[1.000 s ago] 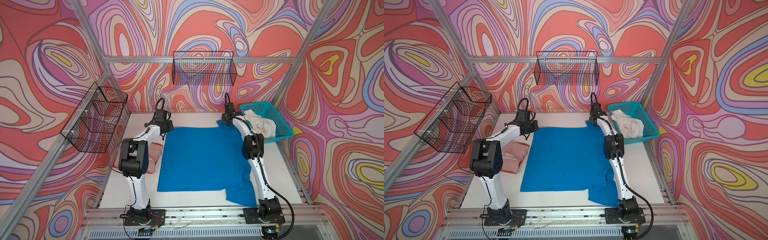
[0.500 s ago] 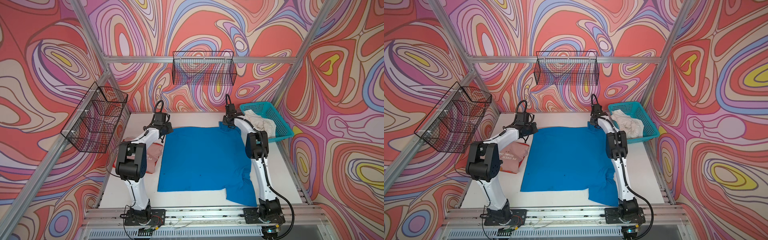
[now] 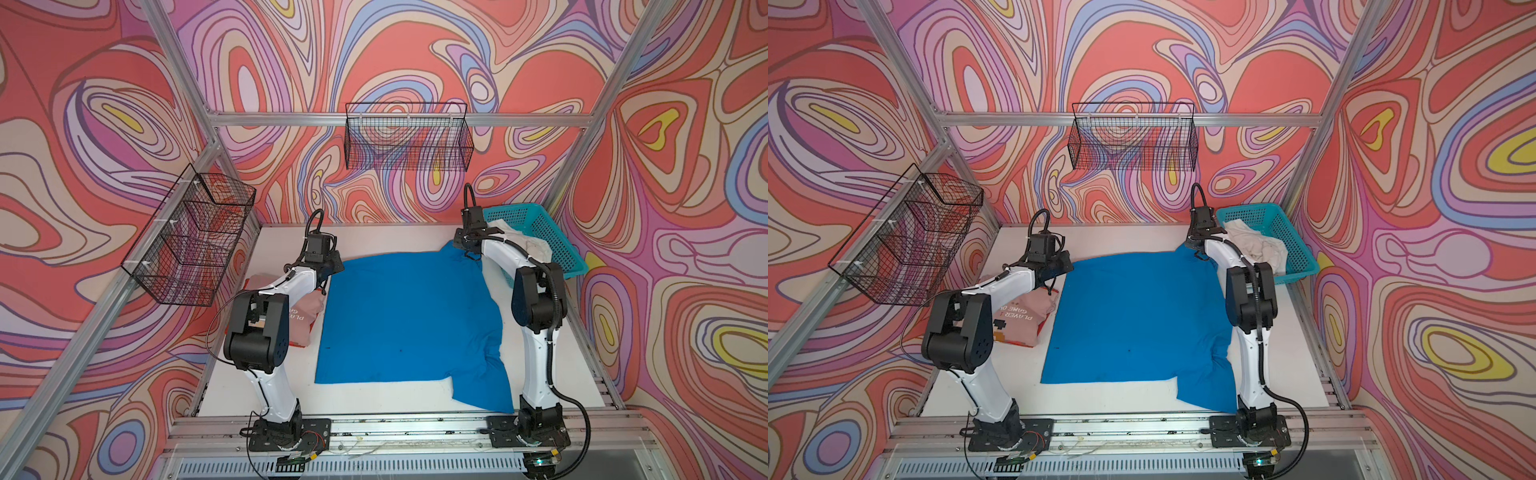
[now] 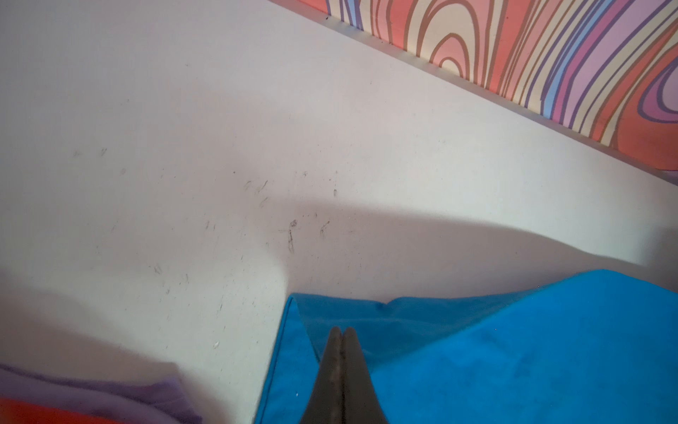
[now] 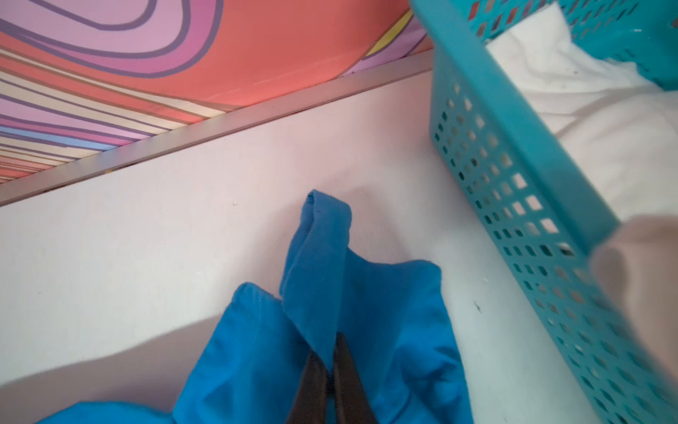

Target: Fold and stack the t-shirts

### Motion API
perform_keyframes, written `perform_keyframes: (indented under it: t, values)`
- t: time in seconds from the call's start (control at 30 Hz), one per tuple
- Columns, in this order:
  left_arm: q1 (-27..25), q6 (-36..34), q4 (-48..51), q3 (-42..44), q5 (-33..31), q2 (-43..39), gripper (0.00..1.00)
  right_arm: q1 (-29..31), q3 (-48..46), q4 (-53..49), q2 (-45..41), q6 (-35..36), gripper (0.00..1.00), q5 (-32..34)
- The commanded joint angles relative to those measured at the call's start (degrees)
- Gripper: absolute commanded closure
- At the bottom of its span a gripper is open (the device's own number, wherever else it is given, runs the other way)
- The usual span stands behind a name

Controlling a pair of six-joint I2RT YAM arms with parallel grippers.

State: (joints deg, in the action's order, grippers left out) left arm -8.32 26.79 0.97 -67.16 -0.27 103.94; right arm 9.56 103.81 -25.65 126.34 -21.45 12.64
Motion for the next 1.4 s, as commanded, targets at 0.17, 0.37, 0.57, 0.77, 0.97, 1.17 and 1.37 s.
perform_keyframes:
  t: [0.17, 0.37, 0.57, 0.77, 0.97, 1.17, 1.37]
  values:
    - [-0.32, 2.59, -8.15, 6.31, -2.54, -4.57, 1.0, 0.63, -13.23, 5.86, -11.22, -4.64, 1.0, -0.56]
    - [-0.38, 4.88, -10.46, 10.12, -3.72, -5.77, 1.0, 1.3, -20.45, 5.85, -16.1, -6.61, 1.0, 0.47]
    - [-0.47, 6.16, -12.79, 13.42, -4.36, -6.47, 1.0, 1.86, -26.85, 6.09, -21.73, -7.28, 1.0, 1.86]
    - [-0.6, 6.98, -13.91, 15.82, -5.82, -6.91, 1.0, 2.9, -31.9, 5.79, -26.97, -7.88, 1.0, 2.58]
    - [-0.8, 7.84, -14.79, 17.46, -5.77, -6.82, 1.0, 4.59, -38.13, 5.95, -31.68, -8.0, 1.0, 3.59]
    - [-0.91, 8.2, -14.71, 17.91, -5.47, -6.17, 1.0, 5.5, -42.77, 5.46, -34.27, -7.88, 1.0, 5.66]
    - [-0.96, 8.96, -14.23, 17.93, -4.9, -5.97, 1.0, 5.56, -44.68, 5.34, -34.43, -7.95, 1.0, 6.35]
